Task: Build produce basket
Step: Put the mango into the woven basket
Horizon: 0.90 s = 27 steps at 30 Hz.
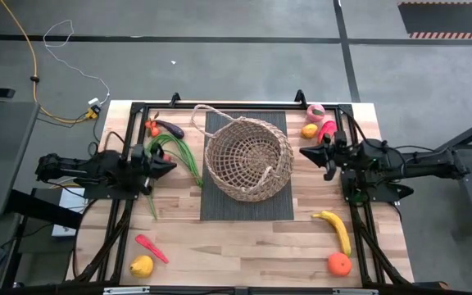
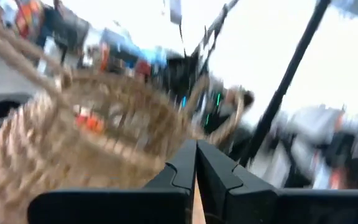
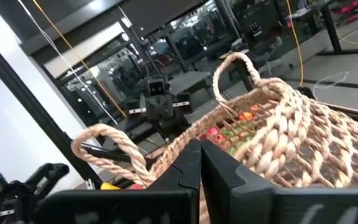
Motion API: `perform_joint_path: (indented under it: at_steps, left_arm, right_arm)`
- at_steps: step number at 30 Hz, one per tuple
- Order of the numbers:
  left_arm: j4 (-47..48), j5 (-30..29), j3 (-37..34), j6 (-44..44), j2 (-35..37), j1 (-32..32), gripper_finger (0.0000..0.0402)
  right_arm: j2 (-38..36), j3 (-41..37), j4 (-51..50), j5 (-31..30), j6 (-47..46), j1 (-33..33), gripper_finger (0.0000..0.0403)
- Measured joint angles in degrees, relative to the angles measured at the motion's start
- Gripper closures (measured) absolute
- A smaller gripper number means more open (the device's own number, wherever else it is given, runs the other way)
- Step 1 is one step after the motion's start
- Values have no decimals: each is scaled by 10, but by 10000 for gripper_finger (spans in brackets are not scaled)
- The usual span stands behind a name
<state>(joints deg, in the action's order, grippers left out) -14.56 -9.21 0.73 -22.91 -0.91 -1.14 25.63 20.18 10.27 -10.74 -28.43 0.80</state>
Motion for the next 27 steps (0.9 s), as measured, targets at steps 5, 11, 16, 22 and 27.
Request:
perform_joint_path:
  at_steps: [5, 11, 16, 22, 27]
  left_arm:
    - [-158, -82, 11, -22, -13, -1, 399]
    - [-5, -108, 167, 30, -121, -1, 401]
    - [163, -94, 309, 73, -231, -1, 401]
    - [232, -94, 371, 57, -286, -1, 401]
    - [228, -95, 373, 51, -287, -1, 401]
  right_arm:
    - [0, 0, 59, 0, 33, 0, 402]
    - [3, 0, 122, -2, 83, -4, 402]
    - [14, 0, 127, -2, 95, -18, 402]
    - [26, 0, 113, -1, 104, -31, 402]
    - [36, 51, -3, -62, 31, -40, 402]
